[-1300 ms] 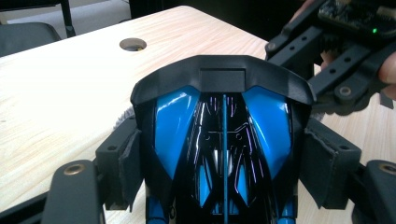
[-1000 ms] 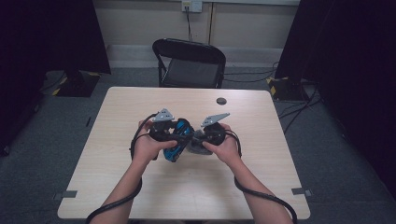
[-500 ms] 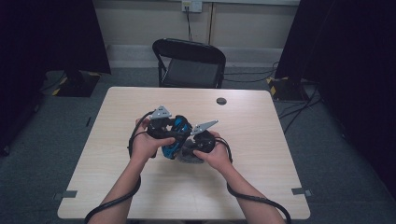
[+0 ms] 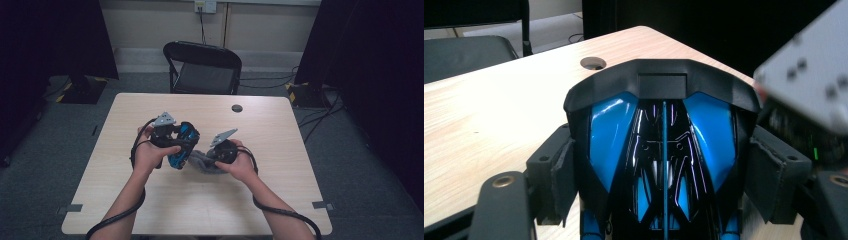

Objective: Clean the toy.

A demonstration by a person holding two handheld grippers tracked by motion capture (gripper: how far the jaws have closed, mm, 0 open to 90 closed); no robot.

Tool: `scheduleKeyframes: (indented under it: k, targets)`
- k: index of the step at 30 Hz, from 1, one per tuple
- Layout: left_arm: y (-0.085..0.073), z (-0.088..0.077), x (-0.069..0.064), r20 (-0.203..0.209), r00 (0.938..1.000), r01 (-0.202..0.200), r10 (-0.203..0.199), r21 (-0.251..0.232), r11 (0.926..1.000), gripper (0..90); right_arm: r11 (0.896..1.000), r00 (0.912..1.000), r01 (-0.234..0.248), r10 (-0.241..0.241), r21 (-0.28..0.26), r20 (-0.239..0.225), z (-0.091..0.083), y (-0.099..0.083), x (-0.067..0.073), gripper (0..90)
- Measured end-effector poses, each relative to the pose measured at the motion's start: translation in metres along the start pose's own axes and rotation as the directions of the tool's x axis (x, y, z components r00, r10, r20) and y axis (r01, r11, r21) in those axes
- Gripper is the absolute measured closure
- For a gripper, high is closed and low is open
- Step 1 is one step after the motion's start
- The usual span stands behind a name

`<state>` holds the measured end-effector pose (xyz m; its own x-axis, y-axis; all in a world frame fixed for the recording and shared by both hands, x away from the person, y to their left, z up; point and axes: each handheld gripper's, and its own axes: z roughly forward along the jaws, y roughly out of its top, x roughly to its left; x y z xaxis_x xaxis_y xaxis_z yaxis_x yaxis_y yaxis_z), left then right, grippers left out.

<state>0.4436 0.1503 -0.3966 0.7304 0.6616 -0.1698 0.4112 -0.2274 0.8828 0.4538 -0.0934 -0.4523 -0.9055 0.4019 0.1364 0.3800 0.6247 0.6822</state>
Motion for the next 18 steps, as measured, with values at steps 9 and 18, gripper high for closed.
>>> scheduleKeyframes:
  k: [9, 18]
  targets:
    - [-0.011, 0.003, -0.001, 0.000, 1.0000, -0.005, 0.005, 0.041, 0.9991, 25.5, 0.994, 0.9926, -0.061, 0.070, -0.090, 0.099, -0.046, 0.004, -0.030, 78.7]
    - [-0.021, 0.010, -0.002, 0.008, 0.9999, -0.015, 0.014, 0.081, 0.9966, 25.5, 0.990, 0.9884, -0.058, 0.075, -0.128, 0.132, -0.060, 0.015, -0.035, 78.7]
